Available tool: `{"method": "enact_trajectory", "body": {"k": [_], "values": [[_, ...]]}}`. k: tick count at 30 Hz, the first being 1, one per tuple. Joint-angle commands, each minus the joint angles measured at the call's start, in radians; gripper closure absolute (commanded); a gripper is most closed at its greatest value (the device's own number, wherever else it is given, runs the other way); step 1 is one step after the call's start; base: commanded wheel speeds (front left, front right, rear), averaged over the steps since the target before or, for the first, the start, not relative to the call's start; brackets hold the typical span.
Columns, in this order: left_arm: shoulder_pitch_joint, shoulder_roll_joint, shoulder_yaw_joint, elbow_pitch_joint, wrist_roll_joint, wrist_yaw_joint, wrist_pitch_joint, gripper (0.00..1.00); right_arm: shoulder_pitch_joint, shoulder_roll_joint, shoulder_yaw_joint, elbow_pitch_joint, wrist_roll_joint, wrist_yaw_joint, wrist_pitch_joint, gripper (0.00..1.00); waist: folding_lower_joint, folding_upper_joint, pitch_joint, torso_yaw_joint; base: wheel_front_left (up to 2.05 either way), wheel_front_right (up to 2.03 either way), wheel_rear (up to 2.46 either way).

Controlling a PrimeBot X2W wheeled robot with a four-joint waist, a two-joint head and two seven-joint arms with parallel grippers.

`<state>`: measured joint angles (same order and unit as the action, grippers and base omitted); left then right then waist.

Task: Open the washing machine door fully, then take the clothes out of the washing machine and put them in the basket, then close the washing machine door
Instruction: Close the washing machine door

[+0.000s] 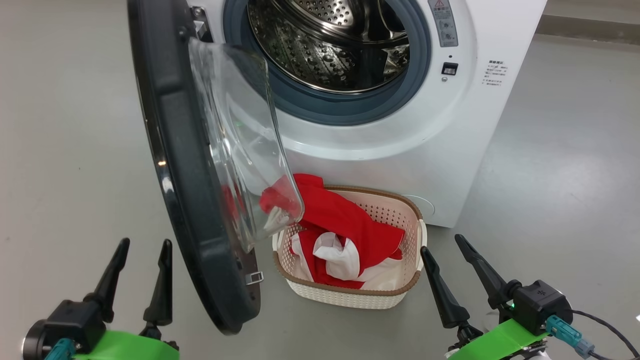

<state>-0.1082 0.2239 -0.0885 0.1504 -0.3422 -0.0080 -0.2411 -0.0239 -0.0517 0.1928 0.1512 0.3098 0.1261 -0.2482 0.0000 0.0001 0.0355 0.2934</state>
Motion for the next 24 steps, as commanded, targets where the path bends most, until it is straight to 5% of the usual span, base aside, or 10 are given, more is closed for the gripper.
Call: {"method": "enact_trajectory", "body": {"k": [1,24], "values": [[-0.016,0.019,0.035,-0.030,0.007,0.006,-0.014,0.00,-0.033,0.001,0.018,-0.027,0.010,0.005,-0.014,0.00,0.0000,-0.0001,-0.001,0.001,0.00,0.00,0.00],[0.005,0.008,0.014,-0.023,0.001,0.020,-0.012,0.00,-0.019,0.001,0.021,-0.025,0.012,0.005,-0.014,0.00,0.0000,-0.0001,-0.024,0.007,0.00,0.00,0.00]]}}
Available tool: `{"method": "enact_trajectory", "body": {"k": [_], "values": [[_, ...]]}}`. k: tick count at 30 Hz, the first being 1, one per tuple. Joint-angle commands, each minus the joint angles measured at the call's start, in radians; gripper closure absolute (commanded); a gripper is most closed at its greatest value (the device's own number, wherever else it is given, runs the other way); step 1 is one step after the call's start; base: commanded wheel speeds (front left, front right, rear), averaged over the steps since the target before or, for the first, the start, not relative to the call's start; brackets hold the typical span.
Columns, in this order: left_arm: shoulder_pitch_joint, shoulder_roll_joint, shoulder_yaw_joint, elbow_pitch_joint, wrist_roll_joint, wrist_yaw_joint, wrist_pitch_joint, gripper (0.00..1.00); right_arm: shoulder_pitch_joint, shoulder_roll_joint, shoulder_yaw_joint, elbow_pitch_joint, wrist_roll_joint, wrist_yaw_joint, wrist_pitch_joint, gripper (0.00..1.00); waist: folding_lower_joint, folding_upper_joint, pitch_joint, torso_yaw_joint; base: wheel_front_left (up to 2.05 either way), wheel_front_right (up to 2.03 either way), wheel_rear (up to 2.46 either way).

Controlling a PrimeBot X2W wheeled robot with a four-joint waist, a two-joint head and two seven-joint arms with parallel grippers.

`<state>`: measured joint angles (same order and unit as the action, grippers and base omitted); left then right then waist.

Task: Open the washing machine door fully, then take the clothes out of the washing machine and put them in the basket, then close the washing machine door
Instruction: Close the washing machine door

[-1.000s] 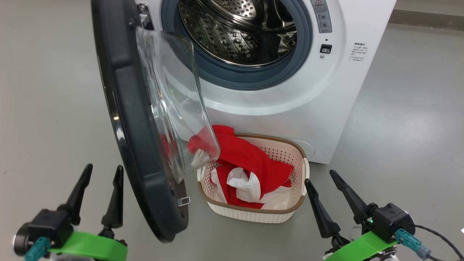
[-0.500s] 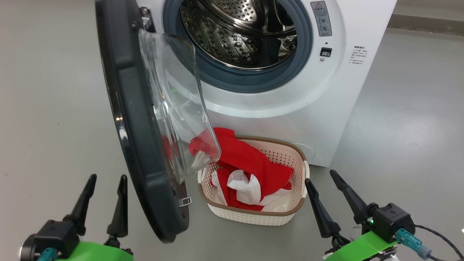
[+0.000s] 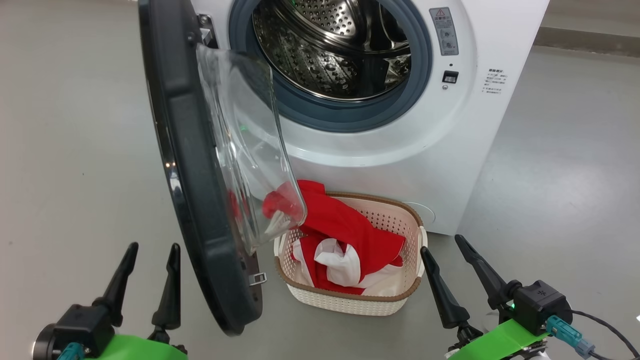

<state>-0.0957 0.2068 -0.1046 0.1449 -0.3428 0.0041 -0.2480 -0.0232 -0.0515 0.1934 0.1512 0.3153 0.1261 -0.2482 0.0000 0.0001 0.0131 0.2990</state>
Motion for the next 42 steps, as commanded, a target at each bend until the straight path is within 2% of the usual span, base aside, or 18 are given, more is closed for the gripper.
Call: {"method": "enact_trajectory", "body": {"k": [1,4,5,6,7,13,19,20,25,29,32,37,42], "values": [[-0.006,0.026,0.030,-0.018,0.000,0.008,-0.003,0.00,-0.019,0.001,0.021,-0.025,0.007,0.005,-0.014,0.00,0.0000,-0.0001,-0.003,0.001,0.00,0.00,0.00],[-0.005,0.025,0.030,-0.020,-0.014,0.004,0.003,0.00,-0.016,0.001,0.022,-0.026,0.008,0.005,-0.014,0.00,0.0000,-0.0001,-0.004,0.004,0.00,0.00,0.00],[-0.006,0.024,0.032,-0.020,-0.022,0.001,0.007,0.48,-0.015,0.001,0.021,-0.026,0.007,0.005,-0.014,0.00,0.0000,-0.0001,-0.004,0.005,0.00,0.00,0.00],[-0.009,0.024,0.033,-0.021,-0.029,-0.003,0.009,0.62,-0.014,0.001,0.021,-0.027,0.007,0.005,-0.014,0.00,0.0000,-0.0001,-0.004,0.006,0.00,0.00,0.00],[-0.012,0.022,0.036,-0.021,-0.040,-0.006,0.014,1.00,-0.014,0.001,0.021,-0.027,0.007,0.005,-0.014,0.00,0.0000,-0.0001,-0.004,0.006,0.00,0.00,0.00],[-0.050,0.011,0.068,-0.030,-0.136,-0.038,0.052,1.00,-0.014,0.001,0.025,-0.023,0.003,0.005,-0.014,0.00,0.0000,-0.0001,-0.004,0.006,0.00,0.00,0.00],[-0.112,-0.069,0.169,-0.065,-0.444,-0.080,0.163,1.00,-0.016,0.001,0.029,-0.022,0.001,0.005,-0.014,0.00,0.0000,-0.0001,0.003,0.001,0.00,0.00,0.00],[-0.112,-0.069,0.169,-0.065,-0.444,-0.080,0.163,1.00,-0.016,0.001,0.029,-0.022,0.001,0.005,-0.014,0.00,0.0000,-0.0001,0.003,0.001,0.00,0.00,0.00],[-0.179,-0.101,0.239,-0.077,-0.672,-0.087,0.262,1.00,-0.020,0.001,0.033,-0.016,-0.008,0.005,-0.014,0.00,0.0000,-0.0001,0.011,-0.004,0.00,0.00,0.00],[-0.242,-0.123,0.293,-0.063,-0.867,-0.051,0.356,1.00,-0.024,0.001,0.031,-0.016,-0.013,0.005,-0.014,0.00,0.0000,-0.0001,0.016,-0.008,0.00,0.00,0.00],[-0.286,-0.126,0.321,-0.058,-0.965,0.006,0.430,1.00,-0.027,0.001,0.030,-0.016,-0.025,0.005,-0.014,0.00,0.0000,-0.0001,0.021,-0.013,0.00,0.00,0.00],[-0.329,-0.114,0.331,-0.080,-1.065,0.092,0.549,1.00,-0.033,0.001,0.029,-0.016,-0.028,0.005,-0.014,0.00,0.0000,-0.0001,0.032,-0.023,0.00,0.00,0.00],[-0.342,-0.105,0.334,-0.129,-1.130,0.129,0.630,1.00,-0.036,0.001,0.029,-0.016,-0.030,0.005,-0.014,0.00,0.0000,-0.0001,0.044,-0.032,0.00,0.00,0.00]]}}
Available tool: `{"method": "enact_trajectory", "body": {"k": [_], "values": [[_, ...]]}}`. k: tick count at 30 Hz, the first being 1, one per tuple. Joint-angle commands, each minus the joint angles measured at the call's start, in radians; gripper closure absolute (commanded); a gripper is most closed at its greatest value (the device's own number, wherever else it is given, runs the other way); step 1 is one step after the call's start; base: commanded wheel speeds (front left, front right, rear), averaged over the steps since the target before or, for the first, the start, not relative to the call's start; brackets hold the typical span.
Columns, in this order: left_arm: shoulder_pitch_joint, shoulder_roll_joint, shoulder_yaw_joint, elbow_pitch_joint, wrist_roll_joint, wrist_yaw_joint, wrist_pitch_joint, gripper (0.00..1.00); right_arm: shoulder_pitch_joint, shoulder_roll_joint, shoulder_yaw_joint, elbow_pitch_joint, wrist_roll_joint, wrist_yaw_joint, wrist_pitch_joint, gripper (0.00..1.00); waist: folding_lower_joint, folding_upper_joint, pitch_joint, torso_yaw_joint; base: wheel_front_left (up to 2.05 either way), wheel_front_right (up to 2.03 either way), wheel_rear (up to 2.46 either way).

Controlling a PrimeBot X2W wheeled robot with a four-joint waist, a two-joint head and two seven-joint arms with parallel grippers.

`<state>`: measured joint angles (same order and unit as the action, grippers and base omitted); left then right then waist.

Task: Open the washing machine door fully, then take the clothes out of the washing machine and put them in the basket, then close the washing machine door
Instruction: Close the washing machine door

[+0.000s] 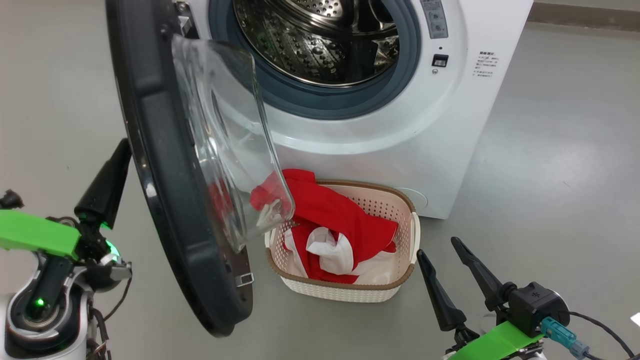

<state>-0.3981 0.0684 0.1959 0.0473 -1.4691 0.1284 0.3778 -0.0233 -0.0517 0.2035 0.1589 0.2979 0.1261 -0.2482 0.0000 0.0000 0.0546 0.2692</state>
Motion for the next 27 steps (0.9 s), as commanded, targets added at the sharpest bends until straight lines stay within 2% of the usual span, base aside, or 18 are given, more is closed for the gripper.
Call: {"method": "enact_trajectory", "body": {"k": [1,6,11,18,27], "values": [[-0.039,0.034,0.034,-0.040,-0.014,0.011,0.015,1.00,-0.037,0.001,0.019,-0.024,-0.013,0.005,-0.014,0.00,0.0000,0.0000,0.004,-0.004,0.00,0.00,0.00],[-0.026,0.036,0.020,-0.076,-0.032,0.034,0.055,1.00,-0.042,0.001,0.019,-0.026,-0.014,0.005,-0.014,0.00,0.0000,0.0000,0.013,-0.010,0.00,0.00,0.00],[-0.004,0.029,-0.011,-0.112,-0.039,0.032,0.084,1.00,-0.052,0.001,0.026,-0.025,-0.013,0.005,-0.014,0.00,0.0000,0.0000,0.024,-0.025,0.00,0.00,0.00],[0.006,0.015,-0.028,-0.132,-0.051,0.043,0.083,1.00,-0.062,0.001,0.033,-0.022,-0.012,0.005,-0.014,0.00,0.0000,0.0000,0.037,-0.056,0.00,0.00,0.00],[-0.002,0.002,-0.049,-0.120,-0.059,0.037,0.068,1.00,-0.068,0.001,0.030,-0.016,-0.007,0.005,-0.014,0.00,0.0000,0.0000,0.048,-0.103,0.00,0.00,0.00]]}}
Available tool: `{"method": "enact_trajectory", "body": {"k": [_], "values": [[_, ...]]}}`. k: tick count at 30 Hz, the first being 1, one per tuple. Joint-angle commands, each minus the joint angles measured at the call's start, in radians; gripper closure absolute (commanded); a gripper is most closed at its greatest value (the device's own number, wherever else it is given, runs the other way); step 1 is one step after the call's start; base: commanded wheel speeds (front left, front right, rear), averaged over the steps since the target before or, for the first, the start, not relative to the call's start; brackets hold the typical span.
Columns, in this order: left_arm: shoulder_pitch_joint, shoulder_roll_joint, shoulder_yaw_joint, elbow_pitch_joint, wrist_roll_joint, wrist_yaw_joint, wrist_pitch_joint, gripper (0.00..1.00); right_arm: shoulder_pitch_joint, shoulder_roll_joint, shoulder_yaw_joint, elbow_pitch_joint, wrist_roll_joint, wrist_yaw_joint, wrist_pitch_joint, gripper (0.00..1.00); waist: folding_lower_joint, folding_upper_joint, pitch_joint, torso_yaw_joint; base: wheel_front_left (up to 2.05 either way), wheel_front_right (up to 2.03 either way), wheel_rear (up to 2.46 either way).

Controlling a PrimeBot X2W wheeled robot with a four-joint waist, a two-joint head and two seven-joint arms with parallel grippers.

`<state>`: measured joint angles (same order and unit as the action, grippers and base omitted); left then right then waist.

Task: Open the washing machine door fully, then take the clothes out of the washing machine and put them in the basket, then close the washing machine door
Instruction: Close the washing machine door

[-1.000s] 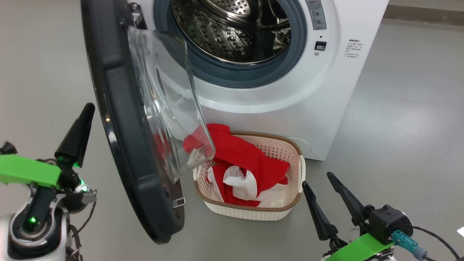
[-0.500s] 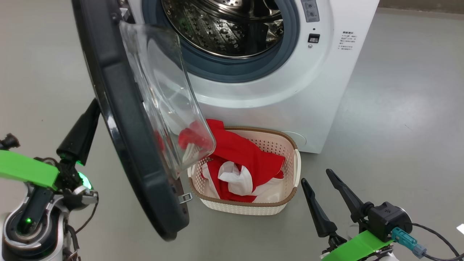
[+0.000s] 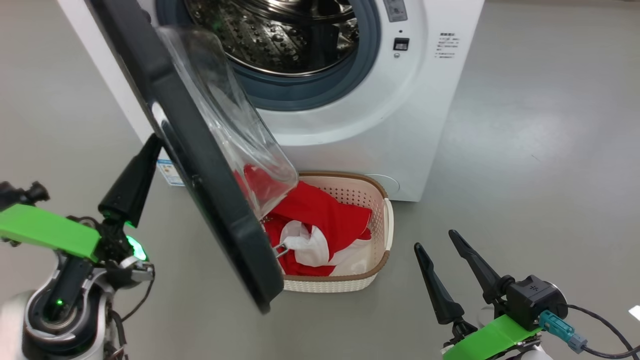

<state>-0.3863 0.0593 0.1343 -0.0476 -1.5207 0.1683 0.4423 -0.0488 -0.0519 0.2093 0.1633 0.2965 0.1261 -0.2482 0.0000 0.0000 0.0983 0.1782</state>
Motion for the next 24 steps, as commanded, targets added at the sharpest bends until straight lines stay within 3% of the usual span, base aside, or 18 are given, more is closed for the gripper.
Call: {"method": "enact_trajectory", "body": {"k": [1,24], "values": [[-0.017,0.009,0.008,-0.022,-0.010,-0.005,0.001,1.00,-0.042,0.002,0.025,-0.019,-0.004,0.005,-0.014,0.00,0.0000,0.0000,0.005,-0.016,0.00,0.00,0.00],[-0.199,-0.008,-0.082,0.157,-0.061,-0.057,-0.158,1.00,-0.061,0.002,0.046,-0.011,-0.006,0.005,-0.014,0.00,0.0000,0.0000,0.035,-0.136,0.00,0.00,0.00]]}}
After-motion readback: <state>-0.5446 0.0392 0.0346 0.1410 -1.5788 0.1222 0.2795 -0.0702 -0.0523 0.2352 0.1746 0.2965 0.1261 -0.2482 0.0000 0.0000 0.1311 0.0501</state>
